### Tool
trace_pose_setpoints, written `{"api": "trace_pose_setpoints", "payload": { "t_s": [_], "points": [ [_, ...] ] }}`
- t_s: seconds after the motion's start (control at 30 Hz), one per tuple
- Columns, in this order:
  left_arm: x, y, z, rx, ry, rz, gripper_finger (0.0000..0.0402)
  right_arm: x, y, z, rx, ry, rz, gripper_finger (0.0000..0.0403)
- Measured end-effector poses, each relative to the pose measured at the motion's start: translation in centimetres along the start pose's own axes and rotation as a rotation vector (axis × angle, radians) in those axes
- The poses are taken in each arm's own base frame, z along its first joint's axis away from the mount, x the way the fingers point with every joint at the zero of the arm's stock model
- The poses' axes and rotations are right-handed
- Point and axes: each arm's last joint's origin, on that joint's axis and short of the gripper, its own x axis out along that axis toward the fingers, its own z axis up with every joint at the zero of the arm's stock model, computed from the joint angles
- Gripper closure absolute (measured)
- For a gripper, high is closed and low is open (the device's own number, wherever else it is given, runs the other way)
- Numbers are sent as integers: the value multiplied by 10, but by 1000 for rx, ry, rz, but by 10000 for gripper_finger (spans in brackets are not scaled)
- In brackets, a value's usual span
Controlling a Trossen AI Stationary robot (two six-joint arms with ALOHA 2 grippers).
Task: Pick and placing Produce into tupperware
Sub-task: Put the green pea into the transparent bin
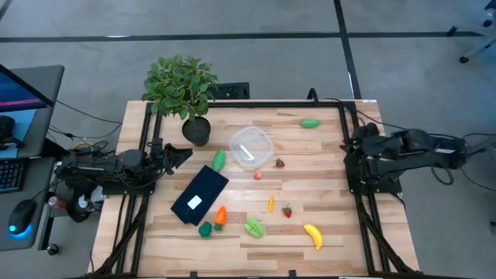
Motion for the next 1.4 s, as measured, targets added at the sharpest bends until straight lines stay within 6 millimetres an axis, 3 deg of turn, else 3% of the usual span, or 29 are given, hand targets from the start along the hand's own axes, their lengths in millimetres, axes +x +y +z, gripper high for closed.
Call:
{"api": "trace_pose_setpoints", "payload": {
  "t_s": [0.17, 0.33, 0.47, 0.67, 1.07, 1.4],
  "points": [
    [0, 0, 0, 10, 2, 1, 242, 5, 4, 4, -18, 23, -14, 290],
    [0, 0, 0, 16, -2, 4, 242, -1, 10, 36, 278, -192, -2, 290],
    [0, 1, 0, 16, -16, 17, 242, -1, 5, 48, 406, -287, -163, 290],
    [0, 0, 0, 16, -16, 17, 242, 19, -10, 53, 445, -163, -408, 290],
    [0, 1, 0, 31, -17, 18, 242, 75, -66, 93, 499, -69, -279, 290],
    [0, 0, 0, -6, -17, 16, 242, 102, -117, 114, 304, 74, -251, 290]
  ]
}}
